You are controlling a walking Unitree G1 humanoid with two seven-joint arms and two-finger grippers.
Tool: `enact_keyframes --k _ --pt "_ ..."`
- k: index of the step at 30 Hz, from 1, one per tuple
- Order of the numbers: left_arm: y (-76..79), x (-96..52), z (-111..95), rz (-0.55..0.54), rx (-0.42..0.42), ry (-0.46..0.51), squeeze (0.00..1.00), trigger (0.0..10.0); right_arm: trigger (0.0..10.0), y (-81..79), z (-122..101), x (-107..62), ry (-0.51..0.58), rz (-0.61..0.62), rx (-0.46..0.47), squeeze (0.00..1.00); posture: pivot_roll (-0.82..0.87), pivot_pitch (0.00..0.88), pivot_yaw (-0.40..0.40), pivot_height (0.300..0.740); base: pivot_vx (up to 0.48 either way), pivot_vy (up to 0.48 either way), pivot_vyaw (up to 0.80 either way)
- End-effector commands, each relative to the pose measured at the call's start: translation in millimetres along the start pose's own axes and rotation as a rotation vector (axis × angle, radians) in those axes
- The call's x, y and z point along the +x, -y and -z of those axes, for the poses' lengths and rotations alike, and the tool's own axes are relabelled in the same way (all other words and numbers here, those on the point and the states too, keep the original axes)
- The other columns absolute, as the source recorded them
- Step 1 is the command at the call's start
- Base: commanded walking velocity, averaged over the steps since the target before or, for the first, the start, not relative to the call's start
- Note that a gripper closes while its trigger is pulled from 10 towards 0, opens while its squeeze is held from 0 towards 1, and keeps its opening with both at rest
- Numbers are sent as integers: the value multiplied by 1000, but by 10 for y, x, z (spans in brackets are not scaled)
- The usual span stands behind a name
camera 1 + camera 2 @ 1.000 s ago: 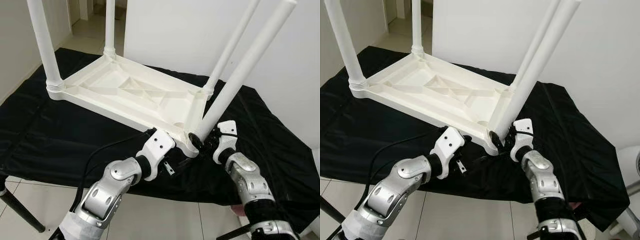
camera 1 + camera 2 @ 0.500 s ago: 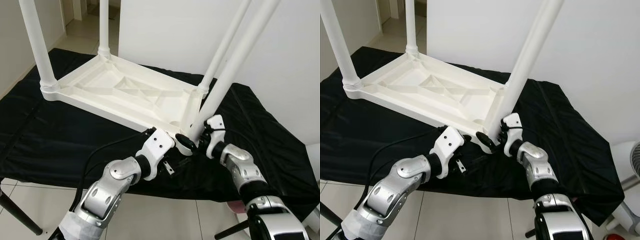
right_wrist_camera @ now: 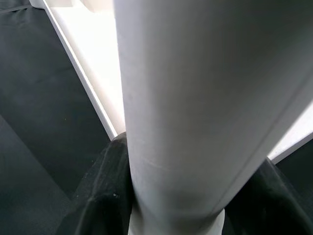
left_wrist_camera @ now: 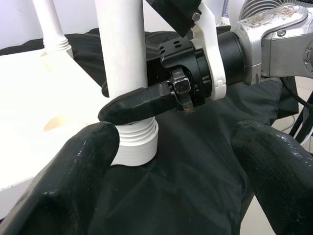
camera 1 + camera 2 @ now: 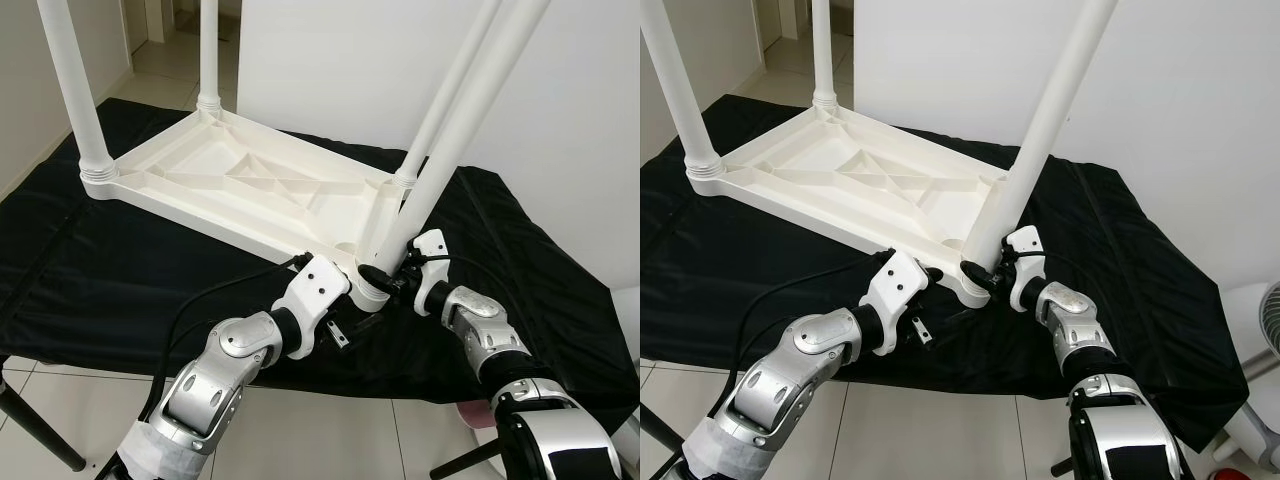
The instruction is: Building children table
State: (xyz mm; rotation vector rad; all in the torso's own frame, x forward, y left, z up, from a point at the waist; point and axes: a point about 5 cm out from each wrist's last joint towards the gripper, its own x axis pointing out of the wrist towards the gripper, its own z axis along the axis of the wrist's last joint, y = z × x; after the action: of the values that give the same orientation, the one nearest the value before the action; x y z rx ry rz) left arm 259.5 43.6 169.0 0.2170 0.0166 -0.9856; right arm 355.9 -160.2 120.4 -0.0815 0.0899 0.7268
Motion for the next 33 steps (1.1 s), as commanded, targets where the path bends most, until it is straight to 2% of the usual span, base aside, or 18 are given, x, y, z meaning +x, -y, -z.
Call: enact_keyframes --k 1,4,5,6,7,12,13,16,18,22,23,24,25,28,31,33 --pt "23 41 -34 7 -1 6 0 10000 0 25 118 -72 -61 -12 -7 0 69 0 -160 740 0 0 0" --pt "27 56 -39 14 -1 9 0 10000 0 59 131 -105 -53 25 -9 0 59 0 -161 740 0 0 0" --pt "28 61 -42 16 -2 11 0 10000 8314 71 130 -106 -49 52 -8 0 59 0 -161 740 0 0 0" --pt "28 61 -42 16 -2 11 0 10000 8314 71 130 -106 -49 52 -8 0 59 0 -161 740 0 0 0" --pt "32 65 -43 17 -3 12 0 10000 10000 85 134 -100 -53 103 -9 0 55 0 -165 740 0 0 0" --pt "41 66 -41 18 -5 13 0 10000 10000 85 141 -81 -51 169 3 0 50 0 -167 740 0 0 0" --pt "49 65 -39 20 -7 13 0 10000 10000 88 144 -63 -50 231 11 0 48 0 -167 740 0 0 0" --pt "55 67 -37 21 -8 12 0 10000 10000 80 135 -37 -37 292 34 0 48 0 -167 740 0 0 0" --pt "63 70 -32 23 -11 11 0 10000 10000 2 85 41 2 401 80 0 45 0 -168 740 0 0 0" --pt "65 71 -31 23 -12 11 0 10000 10000 -42 65 66 12 441 80 0 45 0 -170 740 0 0 0" --pt "66 71 -32 23 -12 11 0 10000 10000 -67 47 71 20 502 69 0 47 0 -176 740 0 0 0" --pt "66 71 -32 23 -12 11 0 10000 10000 -67 47 71 20 502 69 0 47 0 -176 740 0 0 0" --pt "68 71 -33 19 -15 13 0 10000 10000 -136 43 58 31 675 80 0 50 0 -178 740 0 0 0" --pt "68 71 -33 18 -16 13 0 10000 10000 -162 48 53 31 721 90 0 50 0 -178 740 0 0 0" --pt "76 70 -30 17 -20 13 0 10000 10000 -347 -4 112 101 802 164 0 51 0 -180 740 0 0 0" --pt "79 71 -29 18 -21 13 0 10000 10000 -408 -32 134 113 807 179 0 51 0 -181 740 0 0 0"
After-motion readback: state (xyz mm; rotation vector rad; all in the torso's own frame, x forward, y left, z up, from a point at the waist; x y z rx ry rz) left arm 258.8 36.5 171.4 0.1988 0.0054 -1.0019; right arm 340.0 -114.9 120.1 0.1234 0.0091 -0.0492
